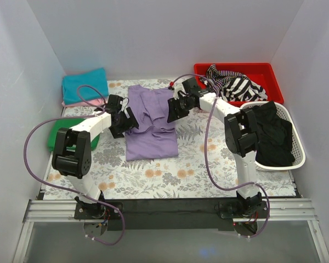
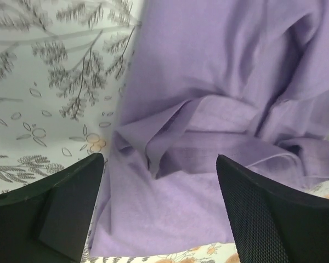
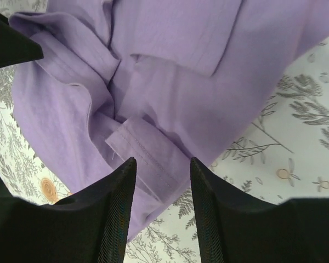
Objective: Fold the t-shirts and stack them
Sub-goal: Fold the tshirt
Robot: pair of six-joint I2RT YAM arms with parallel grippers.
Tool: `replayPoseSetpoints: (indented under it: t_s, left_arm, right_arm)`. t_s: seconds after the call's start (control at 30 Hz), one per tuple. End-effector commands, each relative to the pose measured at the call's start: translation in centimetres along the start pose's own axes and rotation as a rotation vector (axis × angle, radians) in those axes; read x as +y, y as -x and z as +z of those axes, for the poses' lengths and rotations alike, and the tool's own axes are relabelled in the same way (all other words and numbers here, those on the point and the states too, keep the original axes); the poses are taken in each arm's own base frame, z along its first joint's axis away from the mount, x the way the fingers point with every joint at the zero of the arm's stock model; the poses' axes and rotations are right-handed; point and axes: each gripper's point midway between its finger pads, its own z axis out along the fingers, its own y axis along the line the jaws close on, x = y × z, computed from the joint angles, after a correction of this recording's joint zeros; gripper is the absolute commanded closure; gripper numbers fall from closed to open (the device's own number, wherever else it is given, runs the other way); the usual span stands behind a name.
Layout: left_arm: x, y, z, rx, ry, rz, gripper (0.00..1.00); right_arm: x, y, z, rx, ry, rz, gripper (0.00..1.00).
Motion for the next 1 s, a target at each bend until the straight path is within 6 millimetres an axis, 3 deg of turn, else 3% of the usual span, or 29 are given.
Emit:
replayPoseSetpoints:
  t_s: [0.0, 0.17, 0.33, 0.43, 0.47, 0.53, 0.63, 0.73, 0.97]
  left_arm:
    - [-3.4, 6.3, -3.5, -0.201, -0.096, 0.016, 0.17]
    - [-5.5, 5.8, -6.1, -0.162, -0.197, 0.088, 0.16]
    - [-8.1, 2.3, -8.4, -0.031, -0.409, 0.120, 0.14]
    - [-8.5, -0.5, -8.7, 0.092, -0.474, 0.103, 0.14]
    - [-7.8, -1.7, -8.1, 0.125, -0.467, 0.087, 0.14]
    - [-7.5, -2.4, -8.2, 0.132, -0.478, 0.077, 0.13]
    - [-6.2, -3.9, -7.0, 0.165, -0.452, 0.076, 0.13]
    - [-5.4, -4.3, -5.6, 0.173, -0.423, 0.071, 0.13]
    - [-6.1, -1.0, -3.1, 0.088, -0.381, 0.077, 0.12]
  right_arm:
    - [0.8, 4.2, -2.2, -0.104, 0.016, -0.037, 0.49]
    - [2.1, 3.0, -3.9, -0.126, 0.012, -0.034, 0.48]
    - [5.2, -0.1, -4.9, -0.081, 0.114, -0.028, 0.48]
    - [6.8, -1.5, -4.4, -0.050, 0.136, -0.047, 0.48]
    - [7.4, -2.2, -3.9, -0.030, 0.135, -0.053, 0.48]
    - [7.5, -2.7, -3.5, -0.014, 0.126, -0.043, 0.48]
    - [7.6, -3.0, -2.9, -0.002, 0.122, -0.042, 0.48]
    - [6.7, -3.0, -1.7, 0.010, 0.108, -0.037, 0.48]
    - [4.0, -2.3, 1.9, 0.037, 0.079, -0.025, 0.49]
